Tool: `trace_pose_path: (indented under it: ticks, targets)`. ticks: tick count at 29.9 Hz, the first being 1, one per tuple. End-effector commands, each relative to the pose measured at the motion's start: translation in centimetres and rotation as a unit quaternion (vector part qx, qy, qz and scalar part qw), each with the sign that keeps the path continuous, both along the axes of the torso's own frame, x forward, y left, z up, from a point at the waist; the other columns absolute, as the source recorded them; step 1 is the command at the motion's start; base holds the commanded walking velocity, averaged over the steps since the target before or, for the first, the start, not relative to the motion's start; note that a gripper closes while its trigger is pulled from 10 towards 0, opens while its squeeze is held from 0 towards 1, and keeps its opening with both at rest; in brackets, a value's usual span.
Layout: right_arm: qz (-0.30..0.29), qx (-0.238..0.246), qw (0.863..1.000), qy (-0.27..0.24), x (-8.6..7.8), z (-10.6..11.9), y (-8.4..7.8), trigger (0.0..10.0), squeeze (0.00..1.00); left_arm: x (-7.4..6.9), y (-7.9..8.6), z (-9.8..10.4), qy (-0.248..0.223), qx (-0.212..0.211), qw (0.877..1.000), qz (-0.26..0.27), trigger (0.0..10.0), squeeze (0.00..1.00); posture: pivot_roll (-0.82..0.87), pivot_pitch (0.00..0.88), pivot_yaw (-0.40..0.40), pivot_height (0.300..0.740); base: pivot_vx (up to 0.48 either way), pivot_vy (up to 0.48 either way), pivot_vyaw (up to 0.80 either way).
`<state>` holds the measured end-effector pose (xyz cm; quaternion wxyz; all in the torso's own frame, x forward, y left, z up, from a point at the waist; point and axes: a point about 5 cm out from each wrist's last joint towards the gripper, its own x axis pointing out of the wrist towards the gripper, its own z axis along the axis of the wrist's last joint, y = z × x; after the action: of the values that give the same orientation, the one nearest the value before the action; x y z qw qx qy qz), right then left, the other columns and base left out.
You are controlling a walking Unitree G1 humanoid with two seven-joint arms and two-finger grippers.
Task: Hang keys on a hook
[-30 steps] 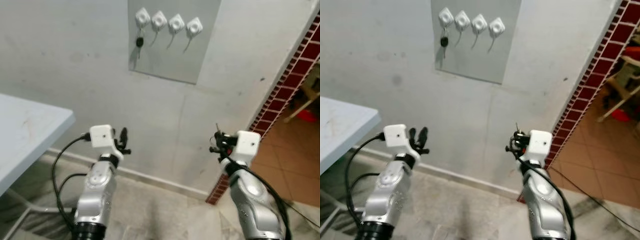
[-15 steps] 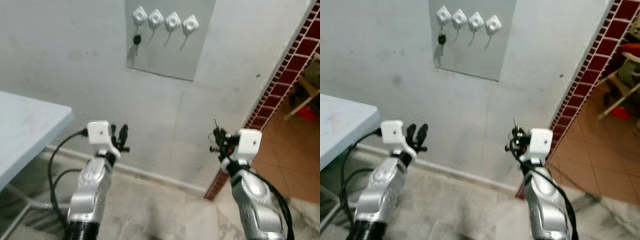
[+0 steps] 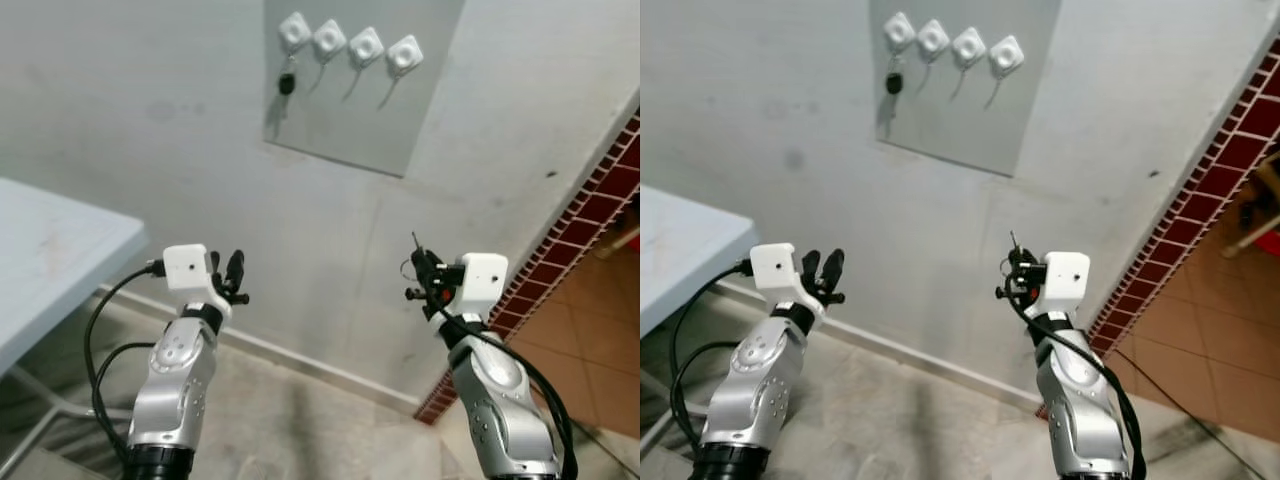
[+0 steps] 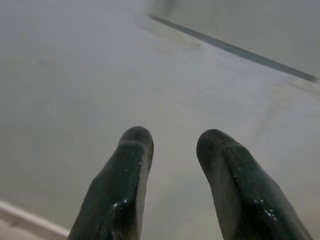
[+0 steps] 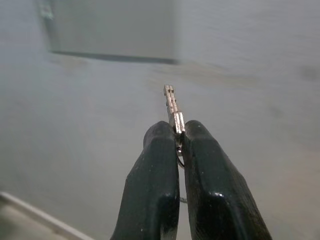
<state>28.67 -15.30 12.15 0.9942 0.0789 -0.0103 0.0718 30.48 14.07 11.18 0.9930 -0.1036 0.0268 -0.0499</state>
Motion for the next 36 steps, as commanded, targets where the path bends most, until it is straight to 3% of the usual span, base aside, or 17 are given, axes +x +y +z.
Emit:
trace_pose_path:
  ticks: [1,16,36]
  targets:
    - [-0.015,-0.003,1.0,-0.005,-0.13,0.29,-0.76,10.0,0.0,-0.08,-0.66,0.24,-0.004,0.008,1.0,-0.012,10.0,0.0,0.13,0.0,-0.087,0.736,0.0,0.0,0.0]
    - [-0.012,-0.007,1.0,-0.003,-0.21,0.23,-0.69,10.0,0.0,-0.22,-0.36,-0.01,0.008,-0.005,1.0,-0.018,10.0,0.0,0.13,0.0,-0.088,0.736,0.0,0.0,0.0]
    - [-0.012,-0.009,1.0,0.001,-0.18,0.1,-0.71,10.0,0.0,-0.15,-0.36,0.12,0.006,-0.003,1.0,-0.014,10.0,0.0,0.14,0.0,-0.097,0.736,0.263,0.273,0.0]
